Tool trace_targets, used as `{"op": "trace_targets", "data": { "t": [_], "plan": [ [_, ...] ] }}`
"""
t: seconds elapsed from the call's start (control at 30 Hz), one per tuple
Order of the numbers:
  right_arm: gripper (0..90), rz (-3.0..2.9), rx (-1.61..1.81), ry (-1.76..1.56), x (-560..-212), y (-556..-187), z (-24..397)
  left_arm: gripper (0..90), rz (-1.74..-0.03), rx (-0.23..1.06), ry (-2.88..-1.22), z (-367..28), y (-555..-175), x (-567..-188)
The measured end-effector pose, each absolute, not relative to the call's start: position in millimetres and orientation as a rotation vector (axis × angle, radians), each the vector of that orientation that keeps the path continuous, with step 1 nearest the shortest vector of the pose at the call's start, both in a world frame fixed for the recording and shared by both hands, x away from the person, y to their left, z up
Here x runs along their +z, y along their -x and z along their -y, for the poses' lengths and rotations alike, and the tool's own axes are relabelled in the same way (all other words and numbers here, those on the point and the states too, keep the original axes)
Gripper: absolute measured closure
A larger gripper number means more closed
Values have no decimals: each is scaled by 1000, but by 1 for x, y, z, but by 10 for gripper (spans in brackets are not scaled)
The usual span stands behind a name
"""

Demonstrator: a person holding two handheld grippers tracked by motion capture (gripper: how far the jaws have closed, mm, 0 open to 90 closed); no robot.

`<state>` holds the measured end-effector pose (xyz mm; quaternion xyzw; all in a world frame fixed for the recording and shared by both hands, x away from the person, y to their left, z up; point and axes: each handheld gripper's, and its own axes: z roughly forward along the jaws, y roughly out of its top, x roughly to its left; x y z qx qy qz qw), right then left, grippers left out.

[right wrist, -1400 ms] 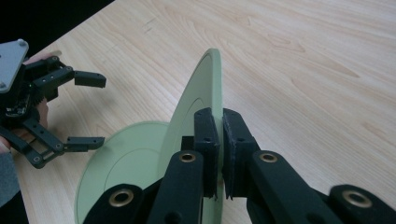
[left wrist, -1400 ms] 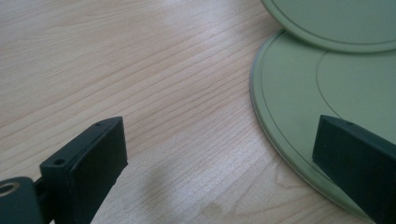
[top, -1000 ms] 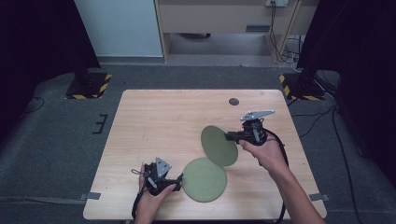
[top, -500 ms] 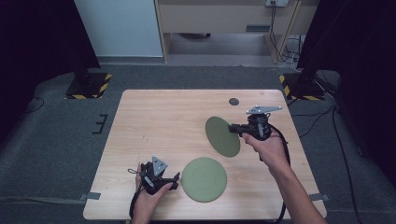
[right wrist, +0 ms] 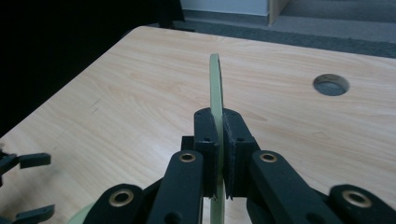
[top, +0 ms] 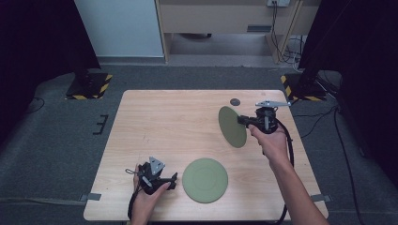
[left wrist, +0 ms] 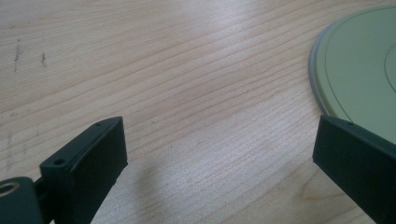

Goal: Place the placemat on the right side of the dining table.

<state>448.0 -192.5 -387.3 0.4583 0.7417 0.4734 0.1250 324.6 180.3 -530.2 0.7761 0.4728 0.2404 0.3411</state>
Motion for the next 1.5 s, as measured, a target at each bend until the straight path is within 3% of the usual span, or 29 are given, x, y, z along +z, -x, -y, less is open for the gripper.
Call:
{"op": "trace_targets", "data": {
  "t": [0.83, 1.5],
  "plan": [
    [861, -2009, 1292, -1454, -370, -501, 206, 24, -1326, 578, -1997, -199, -333, -535],
    [861, -1956, 1248, -1481, -378, -528, 203, 23, -1375, 566, -2015, -200, -338, -536]
  ]
}}
